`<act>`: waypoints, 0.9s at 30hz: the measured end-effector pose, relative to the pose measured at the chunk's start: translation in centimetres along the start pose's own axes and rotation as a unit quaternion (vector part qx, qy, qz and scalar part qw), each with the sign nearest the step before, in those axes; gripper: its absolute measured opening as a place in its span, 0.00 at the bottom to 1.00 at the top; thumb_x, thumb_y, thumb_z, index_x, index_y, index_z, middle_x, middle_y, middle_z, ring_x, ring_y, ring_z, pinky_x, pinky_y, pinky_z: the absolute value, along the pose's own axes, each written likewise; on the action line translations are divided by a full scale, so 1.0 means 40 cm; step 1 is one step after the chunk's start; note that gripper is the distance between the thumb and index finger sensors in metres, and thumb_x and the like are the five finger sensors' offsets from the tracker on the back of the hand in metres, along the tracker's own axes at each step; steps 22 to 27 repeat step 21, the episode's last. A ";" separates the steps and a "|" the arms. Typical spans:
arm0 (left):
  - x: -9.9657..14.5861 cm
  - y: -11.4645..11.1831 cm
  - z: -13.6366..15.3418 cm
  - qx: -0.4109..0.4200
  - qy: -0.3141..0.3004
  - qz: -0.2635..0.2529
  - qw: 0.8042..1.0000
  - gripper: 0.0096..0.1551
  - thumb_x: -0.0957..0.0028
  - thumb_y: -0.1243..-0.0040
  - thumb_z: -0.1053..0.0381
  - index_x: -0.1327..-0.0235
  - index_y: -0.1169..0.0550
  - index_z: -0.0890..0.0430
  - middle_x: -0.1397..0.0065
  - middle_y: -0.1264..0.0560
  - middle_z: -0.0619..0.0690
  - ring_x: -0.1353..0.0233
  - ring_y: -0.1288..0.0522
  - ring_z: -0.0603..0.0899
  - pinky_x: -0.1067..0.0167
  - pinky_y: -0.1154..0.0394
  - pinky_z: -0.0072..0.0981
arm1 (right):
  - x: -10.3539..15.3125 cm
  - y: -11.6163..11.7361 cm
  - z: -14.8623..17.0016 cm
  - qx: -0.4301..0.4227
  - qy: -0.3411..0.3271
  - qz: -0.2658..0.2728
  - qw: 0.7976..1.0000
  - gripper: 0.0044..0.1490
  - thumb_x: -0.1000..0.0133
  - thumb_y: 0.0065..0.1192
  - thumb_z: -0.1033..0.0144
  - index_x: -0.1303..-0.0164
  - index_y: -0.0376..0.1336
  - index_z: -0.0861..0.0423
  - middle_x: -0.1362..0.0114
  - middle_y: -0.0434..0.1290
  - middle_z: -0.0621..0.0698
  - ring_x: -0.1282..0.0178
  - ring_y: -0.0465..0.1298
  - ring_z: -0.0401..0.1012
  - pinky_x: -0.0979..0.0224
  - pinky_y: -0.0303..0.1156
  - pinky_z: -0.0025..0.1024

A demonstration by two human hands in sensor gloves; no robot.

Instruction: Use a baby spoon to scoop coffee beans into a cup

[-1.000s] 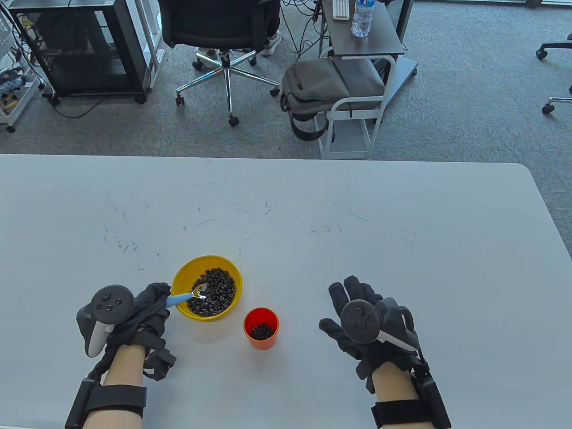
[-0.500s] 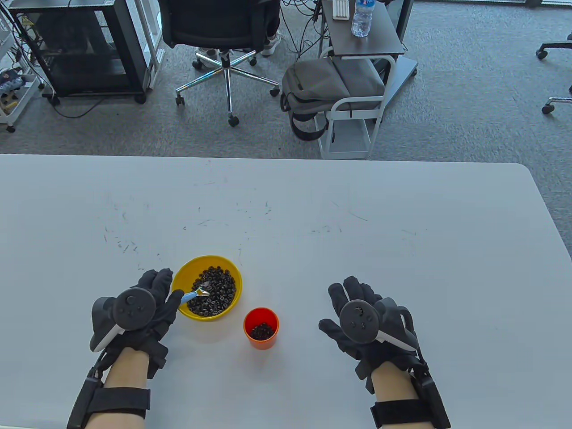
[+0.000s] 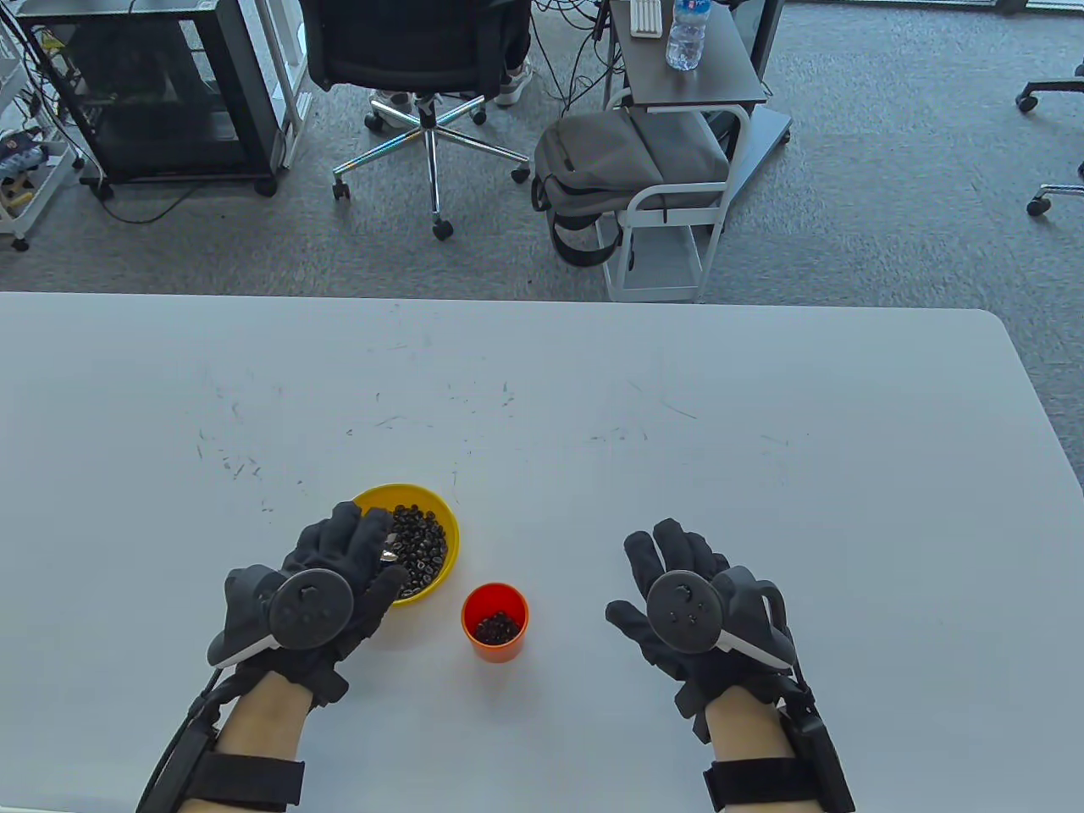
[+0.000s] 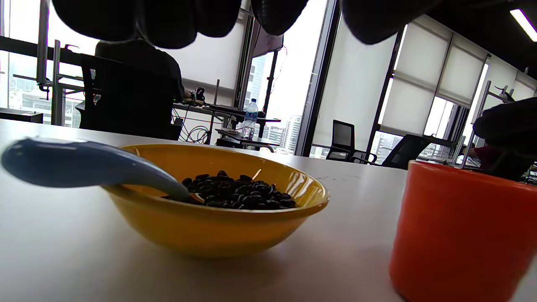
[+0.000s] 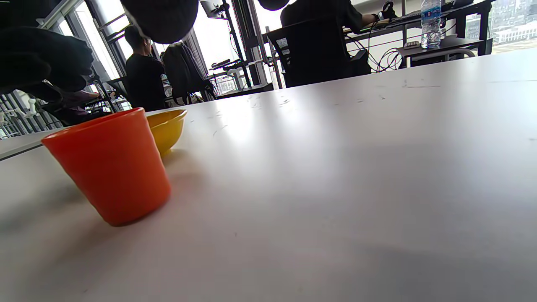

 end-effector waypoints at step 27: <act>0.000 -0.010 -0.038 -0.050 -0.022 0.013 0.998 0.42 0.32 0.51 0.38 0.15 0.41 0.63 0.18 0.47 0.73 0.23 0.43 0.82 0.37 0.40 0.80 | -0.004 0.003 -0.025 0.049 -0.007 0.015 0.999 0.52 0.35 0.49 0.41 0.17 0.40 0.65 0.17 0.39 0.76 0.25 0.45 0.75 0.28 0.48 0.75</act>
Point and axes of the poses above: the tracker on the back of each hand, its own z axis roughly to the little-finger side, its own x axis roughly from the fingertips to the wrist, y = z × x, the point moved 1 cm from there along -x, roughly from the wrist to the fingertips
